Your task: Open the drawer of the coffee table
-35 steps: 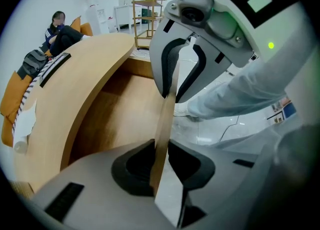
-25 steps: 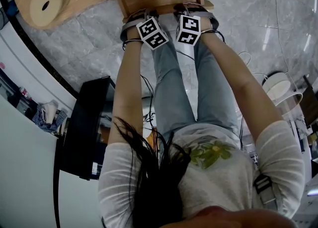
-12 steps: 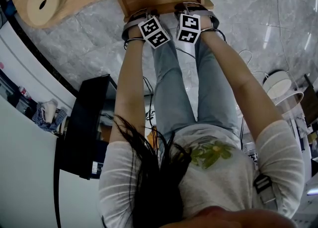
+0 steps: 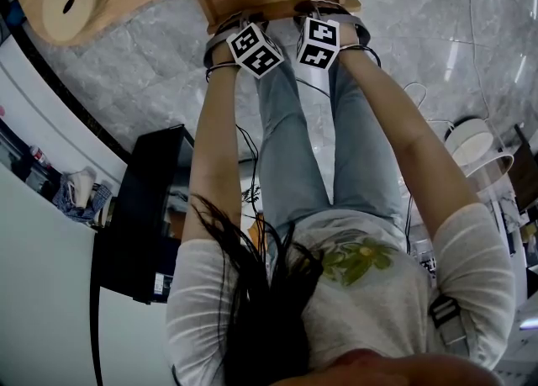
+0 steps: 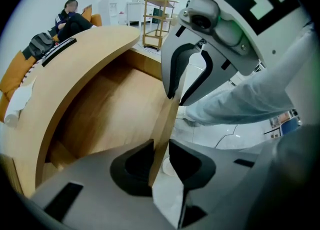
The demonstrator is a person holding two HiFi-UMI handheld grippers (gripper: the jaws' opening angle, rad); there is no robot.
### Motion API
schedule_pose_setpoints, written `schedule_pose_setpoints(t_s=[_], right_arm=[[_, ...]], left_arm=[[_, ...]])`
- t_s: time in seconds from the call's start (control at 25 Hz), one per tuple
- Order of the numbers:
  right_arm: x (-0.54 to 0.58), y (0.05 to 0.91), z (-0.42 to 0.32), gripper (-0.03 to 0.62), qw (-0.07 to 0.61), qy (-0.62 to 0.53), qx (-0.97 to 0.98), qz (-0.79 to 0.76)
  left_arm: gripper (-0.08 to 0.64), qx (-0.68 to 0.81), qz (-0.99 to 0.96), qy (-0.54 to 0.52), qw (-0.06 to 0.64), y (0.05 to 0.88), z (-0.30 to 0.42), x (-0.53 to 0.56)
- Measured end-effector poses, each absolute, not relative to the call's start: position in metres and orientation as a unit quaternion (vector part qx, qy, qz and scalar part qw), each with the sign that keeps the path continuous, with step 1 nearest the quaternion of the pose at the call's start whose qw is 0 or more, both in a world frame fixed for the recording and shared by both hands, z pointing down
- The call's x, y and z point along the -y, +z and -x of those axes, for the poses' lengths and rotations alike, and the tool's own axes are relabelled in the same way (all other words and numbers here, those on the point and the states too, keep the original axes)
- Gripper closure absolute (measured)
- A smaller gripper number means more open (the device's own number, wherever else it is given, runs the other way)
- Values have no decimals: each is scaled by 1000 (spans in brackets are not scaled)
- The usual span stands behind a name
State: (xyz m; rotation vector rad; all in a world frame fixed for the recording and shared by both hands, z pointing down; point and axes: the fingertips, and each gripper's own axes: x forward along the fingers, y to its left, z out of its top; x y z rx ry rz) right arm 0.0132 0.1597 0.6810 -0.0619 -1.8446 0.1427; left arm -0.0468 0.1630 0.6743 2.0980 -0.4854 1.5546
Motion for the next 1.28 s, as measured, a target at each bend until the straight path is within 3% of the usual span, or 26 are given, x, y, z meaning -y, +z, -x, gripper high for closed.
schedule_pose_setpoints(t_s=[0.08, 0.16, 0.68, 1.28], right_arm=[[-156, 679, -13, 513, 599, 66, 798, 14], [-147, 671, -12, 584, 585, 84, 807, -16], [-131, 579, -2, 584, 485, 265, 820, -150], [-131, 499, -2, 586, 467, 273, 822, -181]], left_arm=[[479, 193, -769, 554, 253, 669, 48, -158], [485, 213, -771, 540, 263, 661, 49, -152], [543, 344, -771, 437, 309, 585, 58, -124], [545, 378, -788, 381, 302, 499, 54, -130]])
